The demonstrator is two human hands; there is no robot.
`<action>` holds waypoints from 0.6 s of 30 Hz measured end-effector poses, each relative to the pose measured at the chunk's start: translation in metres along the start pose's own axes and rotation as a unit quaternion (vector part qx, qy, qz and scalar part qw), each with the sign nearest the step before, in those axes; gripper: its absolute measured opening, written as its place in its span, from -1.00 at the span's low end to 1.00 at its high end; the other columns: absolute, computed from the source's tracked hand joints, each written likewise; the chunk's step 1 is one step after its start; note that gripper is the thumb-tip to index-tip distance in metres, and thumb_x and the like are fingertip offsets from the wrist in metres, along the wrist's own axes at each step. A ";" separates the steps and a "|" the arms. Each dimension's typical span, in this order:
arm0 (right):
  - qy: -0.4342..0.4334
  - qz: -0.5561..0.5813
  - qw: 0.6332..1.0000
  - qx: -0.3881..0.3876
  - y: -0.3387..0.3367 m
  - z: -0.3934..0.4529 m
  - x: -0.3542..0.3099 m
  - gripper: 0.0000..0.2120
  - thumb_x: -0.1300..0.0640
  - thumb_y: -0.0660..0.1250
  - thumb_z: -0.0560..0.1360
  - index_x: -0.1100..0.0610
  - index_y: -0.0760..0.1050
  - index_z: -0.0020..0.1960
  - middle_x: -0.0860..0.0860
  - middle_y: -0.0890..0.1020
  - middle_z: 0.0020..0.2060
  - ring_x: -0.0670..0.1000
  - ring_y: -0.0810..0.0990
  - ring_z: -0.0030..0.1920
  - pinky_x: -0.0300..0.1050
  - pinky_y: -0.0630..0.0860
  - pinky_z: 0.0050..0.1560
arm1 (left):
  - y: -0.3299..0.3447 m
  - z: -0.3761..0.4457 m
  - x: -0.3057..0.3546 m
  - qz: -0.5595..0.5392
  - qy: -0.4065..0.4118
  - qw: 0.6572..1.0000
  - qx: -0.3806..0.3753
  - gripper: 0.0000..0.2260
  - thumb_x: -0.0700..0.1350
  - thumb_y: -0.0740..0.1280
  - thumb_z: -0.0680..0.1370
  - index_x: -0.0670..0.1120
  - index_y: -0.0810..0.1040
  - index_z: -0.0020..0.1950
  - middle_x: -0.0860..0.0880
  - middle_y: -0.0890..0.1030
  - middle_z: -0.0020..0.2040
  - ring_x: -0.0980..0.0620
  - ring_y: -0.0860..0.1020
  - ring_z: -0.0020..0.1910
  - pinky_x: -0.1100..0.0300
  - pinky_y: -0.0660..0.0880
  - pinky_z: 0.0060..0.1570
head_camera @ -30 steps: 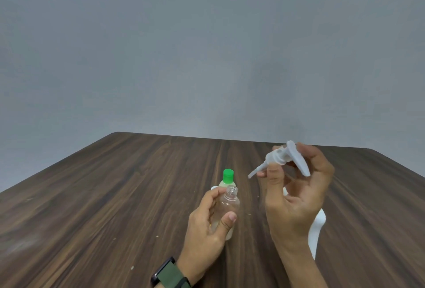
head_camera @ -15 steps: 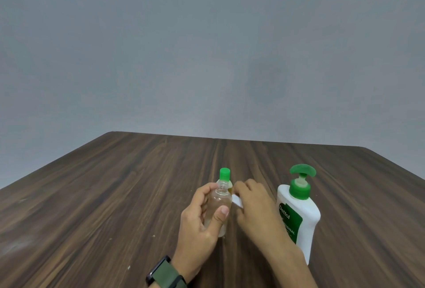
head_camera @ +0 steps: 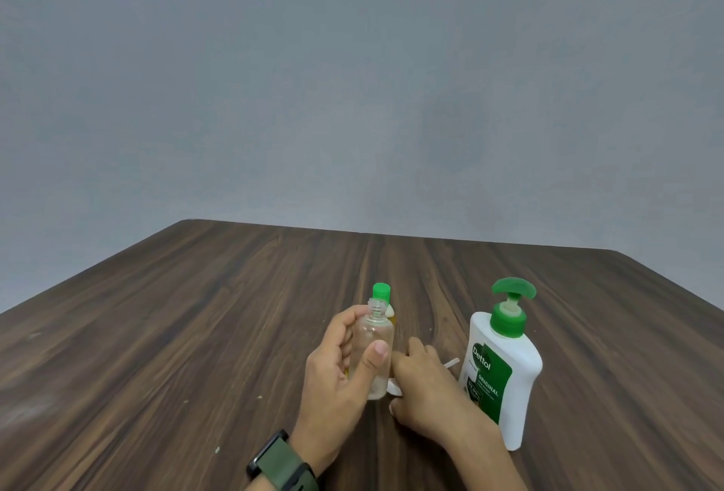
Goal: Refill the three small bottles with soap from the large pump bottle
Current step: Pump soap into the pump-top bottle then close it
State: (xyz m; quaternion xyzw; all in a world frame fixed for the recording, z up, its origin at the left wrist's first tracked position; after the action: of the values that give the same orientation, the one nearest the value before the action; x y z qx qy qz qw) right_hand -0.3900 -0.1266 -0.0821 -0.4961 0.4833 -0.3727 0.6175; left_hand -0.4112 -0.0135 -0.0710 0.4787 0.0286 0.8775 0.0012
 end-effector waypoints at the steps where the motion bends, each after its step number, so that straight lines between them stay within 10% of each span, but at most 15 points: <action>1: -0.004 -0.001 1.000 -0.004 0.000 -0.001 -0.001 -0.62 0.21 0.29 0.48 0.10 0.36 0.28 0.08 0.33 0.21 0.11 0.29 0.28 -0.02 0.40 0.19 | 0.000 0.000 0.000 -0.002 0.001 1.000 0.002 -0.59 0.17 0.34 0.32 0.09 0.46 0.12 0.25 0.61 0.06 0.20 0.61 -0.01 0.36 0.53 -0.11; 8: -0.031 -0.007 0.999 -0.010 -0.008 -0.009 -0.008 -0.58 0.16 0.29 0.48 0.05 0.33 0.31 0.04 0.34 0.22 0.08 0.26 0.28 -0.03 0.39 0.20 | -0.002 -0.001 0.002 -0.018 0.009 1.000 0.004 -0.45 0.38 0.34 0.28 0.10 0.45 0.15 0.25 0.62 0.07 0.17 0.62 0.00 0.32 0.54 -0.10; 18: -0.111 -0.031 0.969 0.218 -0.097 -0.062 -0.029 -0.78 0.22 0.16 0.52 0.10 0.50 0.11 -0.01 0.51 0.07 0.02 0.41 0.11 -0.18 0.36 0.06 | 0.003 -0.002 0.006 -0.026 0.025 0.999 -0.006 -0.65 0.30 0.34 0.35 0.26 0.49 0.09 0.09 0.63 0.04 0.01 0.62 -0.09 0.09 0.57 -0.08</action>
State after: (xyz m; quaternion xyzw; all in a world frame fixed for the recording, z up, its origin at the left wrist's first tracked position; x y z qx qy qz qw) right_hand -0.4560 -0.1372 0.0162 -0.4025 0.3034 -0.4302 0.7489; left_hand -0.4161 -0.0160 -0.0675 0.4560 0.0361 0.8888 0.0260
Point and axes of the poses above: each hand's wrist, its own z-axis towards the middle knuckle, its own y-axis out of the palm, x = y × z, the point moved 5 cm from there along z, towards the middle knuckle
